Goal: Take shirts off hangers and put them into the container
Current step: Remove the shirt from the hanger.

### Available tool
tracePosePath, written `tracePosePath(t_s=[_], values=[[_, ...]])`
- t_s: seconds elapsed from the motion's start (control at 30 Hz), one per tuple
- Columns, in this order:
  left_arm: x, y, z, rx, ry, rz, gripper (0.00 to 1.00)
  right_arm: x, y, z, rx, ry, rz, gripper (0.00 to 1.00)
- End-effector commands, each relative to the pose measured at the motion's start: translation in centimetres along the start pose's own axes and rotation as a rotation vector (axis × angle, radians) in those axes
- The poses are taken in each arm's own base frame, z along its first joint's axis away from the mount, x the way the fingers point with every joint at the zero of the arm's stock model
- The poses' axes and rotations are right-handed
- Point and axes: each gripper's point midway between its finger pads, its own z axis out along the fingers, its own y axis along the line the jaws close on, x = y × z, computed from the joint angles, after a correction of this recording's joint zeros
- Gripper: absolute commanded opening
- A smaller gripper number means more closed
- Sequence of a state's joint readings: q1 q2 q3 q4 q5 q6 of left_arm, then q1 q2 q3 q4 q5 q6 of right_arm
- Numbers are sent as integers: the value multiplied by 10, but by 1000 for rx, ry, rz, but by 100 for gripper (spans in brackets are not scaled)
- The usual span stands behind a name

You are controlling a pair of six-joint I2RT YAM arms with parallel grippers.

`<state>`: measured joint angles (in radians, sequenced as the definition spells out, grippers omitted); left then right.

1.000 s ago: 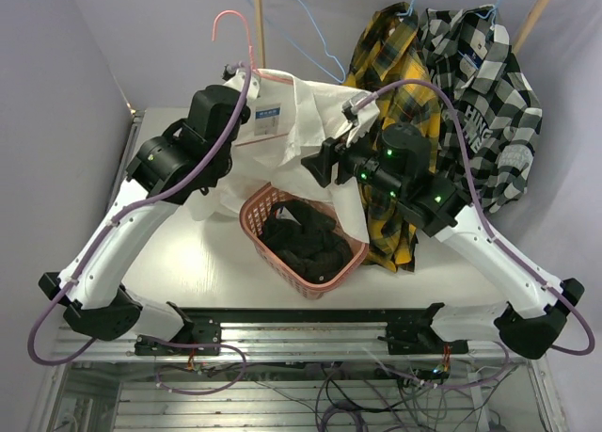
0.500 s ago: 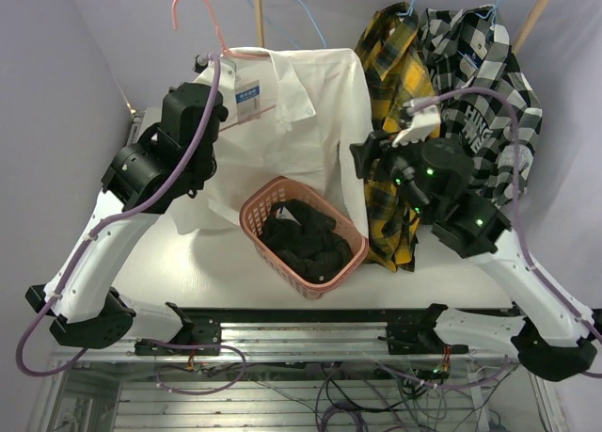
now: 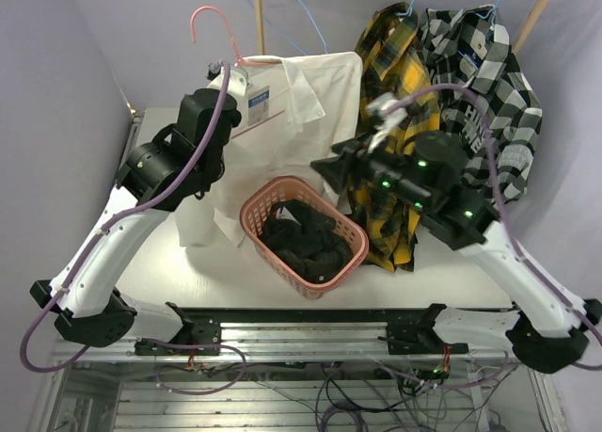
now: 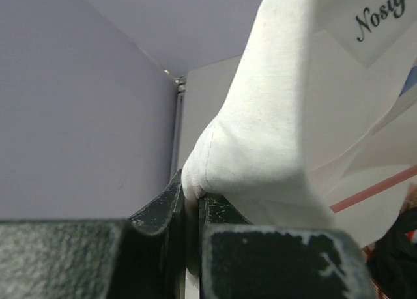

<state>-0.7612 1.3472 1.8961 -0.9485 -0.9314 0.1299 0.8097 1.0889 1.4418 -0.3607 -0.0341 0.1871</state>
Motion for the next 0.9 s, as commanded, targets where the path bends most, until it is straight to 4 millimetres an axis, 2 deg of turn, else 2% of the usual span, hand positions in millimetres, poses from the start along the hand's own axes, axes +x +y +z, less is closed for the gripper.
tracePosePath(t_s=[0.0,0.2,0.37,0.57,0.7,0.73,0.77,0.83,0.87], values=[[-13,-9,-10,105,-62,-139,7,38,38,31,-225,69,20,61],[-9,-11,-12,121,-55,-138,7,67,39,61,-204,101,6,60],[-4,-14,-12,133,-46,-134,7,67,34,71,-169,48,-8,60],[1,-16,-13,143,-35,-131,7,68,9,88,-33,-16,-3,59],[4,-14,-16,152,-33,-133,7,68,-2,98,33,-78,23,53],[5,-14,-17,152,-33,-135,7,68,-5,100,46,-92,34,50],[6,-13,-18,153,-32,-138,7,70,-7,103,61,-98,40,39],[9,-12,-19,157,-29,-140,7,73,-17,108,118,-96,58,6],[11,-13,-20,159,-27,-140,7,75,-22,108,147,-95,62,0]])
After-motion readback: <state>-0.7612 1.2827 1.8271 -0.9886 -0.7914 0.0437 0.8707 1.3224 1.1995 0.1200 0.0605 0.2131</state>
